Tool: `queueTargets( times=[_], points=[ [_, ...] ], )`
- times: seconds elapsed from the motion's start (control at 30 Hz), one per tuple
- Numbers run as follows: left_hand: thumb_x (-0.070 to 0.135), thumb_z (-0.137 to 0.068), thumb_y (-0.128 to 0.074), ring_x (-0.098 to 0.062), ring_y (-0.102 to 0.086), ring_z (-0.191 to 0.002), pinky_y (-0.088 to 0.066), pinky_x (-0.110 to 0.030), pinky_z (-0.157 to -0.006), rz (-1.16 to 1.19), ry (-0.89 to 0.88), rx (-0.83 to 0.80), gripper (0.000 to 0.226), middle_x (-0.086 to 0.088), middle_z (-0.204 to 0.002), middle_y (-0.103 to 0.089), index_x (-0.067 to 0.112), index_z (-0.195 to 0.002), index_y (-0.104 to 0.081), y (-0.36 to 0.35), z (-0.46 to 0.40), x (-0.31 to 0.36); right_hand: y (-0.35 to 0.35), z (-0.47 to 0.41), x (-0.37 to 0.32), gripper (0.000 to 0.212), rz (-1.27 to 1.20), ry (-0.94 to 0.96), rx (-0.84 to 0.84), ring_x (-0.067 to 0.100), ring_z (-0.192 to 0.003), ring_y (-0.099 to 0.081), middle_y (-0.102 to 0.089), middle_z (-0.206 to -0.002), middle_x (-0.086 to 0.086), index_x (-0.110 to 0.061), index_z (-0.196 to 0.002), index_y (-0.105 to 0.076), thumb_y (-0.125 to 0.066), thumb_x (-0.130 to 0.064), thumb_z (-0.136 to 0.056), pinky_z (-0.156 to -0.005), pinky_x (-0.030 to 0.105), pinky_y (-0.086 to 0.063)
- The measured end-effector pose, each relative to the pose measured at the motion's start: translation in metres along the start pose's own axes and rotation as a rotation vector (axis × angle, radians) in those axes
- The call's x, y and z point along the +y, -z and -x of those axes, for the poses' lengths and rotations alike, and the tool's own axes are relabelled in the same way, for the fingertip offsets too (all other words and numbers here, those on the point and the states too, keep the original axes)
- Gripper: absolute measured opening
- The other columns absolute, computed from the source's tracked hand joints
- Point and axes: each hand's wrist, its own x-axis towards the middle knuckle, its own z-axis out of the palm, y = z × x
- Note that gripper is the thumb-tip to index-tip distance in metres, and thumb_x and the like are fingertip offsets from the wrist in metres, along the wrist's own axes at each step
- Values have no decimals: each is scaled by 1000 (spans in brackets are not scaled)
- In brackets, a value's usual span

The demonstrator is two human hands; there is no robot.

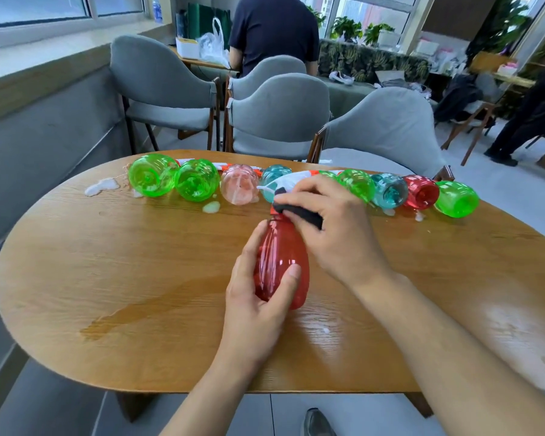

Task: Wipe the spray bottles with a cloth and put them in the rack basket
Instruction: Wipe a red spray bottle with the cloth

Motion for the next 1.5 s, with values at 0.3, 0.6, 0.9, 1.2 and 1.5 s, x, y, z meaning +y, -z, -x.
queueTargets(
  times=[0.3, 0.6, 0.9, 1.2, 1.5],
  points=[
    [47, -94, -70, -20, -53, -146, -45, -53, -119, -5, -12, -4, 71, 7, -157, -55, 39, -160, -42, 0, 0, -2, 0, -1, -9, 20, -12, -48, 27, 10, -98, -63, -67, -102, -3, -20, -112, -82, -77, -14, -93, -90, 23, -51],
    [50, -91, -72, -23, -57, -140, -48, -53, -116, 0, 3, -33, 73, 6, -152, -57, 46, -158, -42, -1, 2, -2, 36, -19, 17, 22, -49, -290, 305, 6, -100, -65, -70, -108, -7, -22, -113, -82, -74, -14, -94, -92, 15, -48],
    [52, -88, -73, -21, -60, -138, -50, -54, -115, 50, 14, 11, 73, 5, -153, -58, 47, -156, -46, -1, -1, -3, 27, 19, 26, 23, 188, -36, -91, 14, -98, -61, -64, -104, -8, -21, -113, -81, -80, -14, -92, -89, 36, -54],
    [52, -88, -72, -19, -58, -139, -49, -51, -116, -4, -18, -12, 74, 8, -153, -57, 47, -157, -45, -1, 3, -1, 31, -9, 19, 21, 155, -42, 103, 18, -101, -63, -67, -107, -2, -17, -116, -80, -77, -16, -95, -90, 31, -53],
    [54, -87, -72, -18, -60, -137, -49, -48, -116, -4, -1, -38, 74, 9, -150, -60, 49, -156, -45, -2, 2, 0, 45, -5, 26, 23, -14, -243, 174, 0, -100, -64, -68, -104, -12, -25, -114, -82, -78, -13, -93, -89, 9, -43]
  ],
)
